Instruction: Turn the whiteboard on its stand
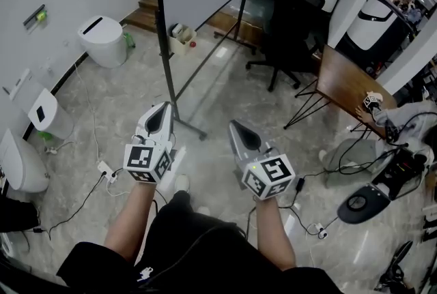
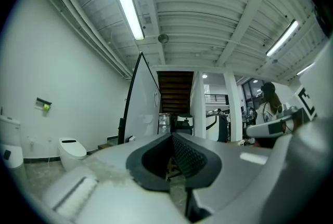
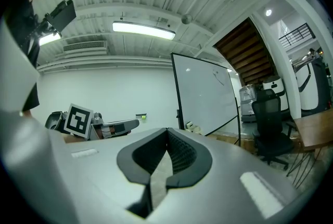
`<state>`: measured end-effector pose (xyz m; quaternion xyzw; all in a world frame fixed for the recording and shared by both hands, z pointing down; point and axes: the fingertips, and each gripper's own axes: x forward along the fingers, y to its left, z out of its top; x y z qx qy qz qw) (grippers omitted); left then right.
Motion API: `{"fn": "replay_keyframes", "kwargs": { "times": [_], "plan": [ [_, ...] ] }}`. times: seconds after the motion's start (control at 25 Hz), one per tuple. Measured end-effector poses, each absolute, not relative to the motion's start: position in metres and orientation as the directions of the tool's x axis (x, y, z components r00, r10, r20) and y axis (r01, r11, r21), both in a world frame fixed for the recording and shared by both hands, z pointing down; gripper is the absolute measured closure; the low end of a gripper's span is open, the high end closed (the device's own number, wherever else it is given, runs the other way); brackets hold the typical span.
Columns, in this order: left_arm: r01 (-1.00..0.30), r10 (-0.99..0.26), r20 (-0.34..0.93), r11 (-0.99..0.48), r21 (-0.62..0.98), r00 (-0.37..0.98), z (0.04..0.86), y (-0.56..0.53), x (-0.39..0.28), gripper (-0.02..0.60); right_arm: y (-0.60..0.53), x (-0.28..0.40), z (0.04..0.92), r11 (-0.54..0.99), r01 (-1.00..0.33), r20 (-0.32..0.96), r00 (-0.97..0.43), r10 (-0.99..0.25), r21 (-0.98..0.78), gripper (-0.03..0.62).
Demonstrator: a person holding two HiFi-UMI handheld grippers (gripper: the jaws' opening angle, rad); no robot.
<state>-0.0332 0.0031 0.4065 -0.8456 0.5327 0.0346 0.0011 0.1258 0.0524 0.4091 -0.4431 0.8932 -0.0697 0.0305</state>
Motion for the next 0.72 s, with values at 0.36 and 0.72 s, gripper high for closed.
{"fn": "replay_keyframes", "kwargs": {
  "times": [0.36,0.72],
  "plan": [
    [-0.908,-0.908,-0.054,-0.418,0.035,0.416,0.408,-0.030,-0.056,0.578,0.017,0.105,0.406,0.610,-0.778,0.004,-0.618,-0.786,-0.147,0.586],
    [-0.902,-0.904,-0.039,-0.427,0.063,0.425,0.419,-0.097,-0.080,0.578,-0.050,0.086,0.406,0.592,-0.792,0.004,-0.599,-0.801,-0.149,0.586]
  ]
}}
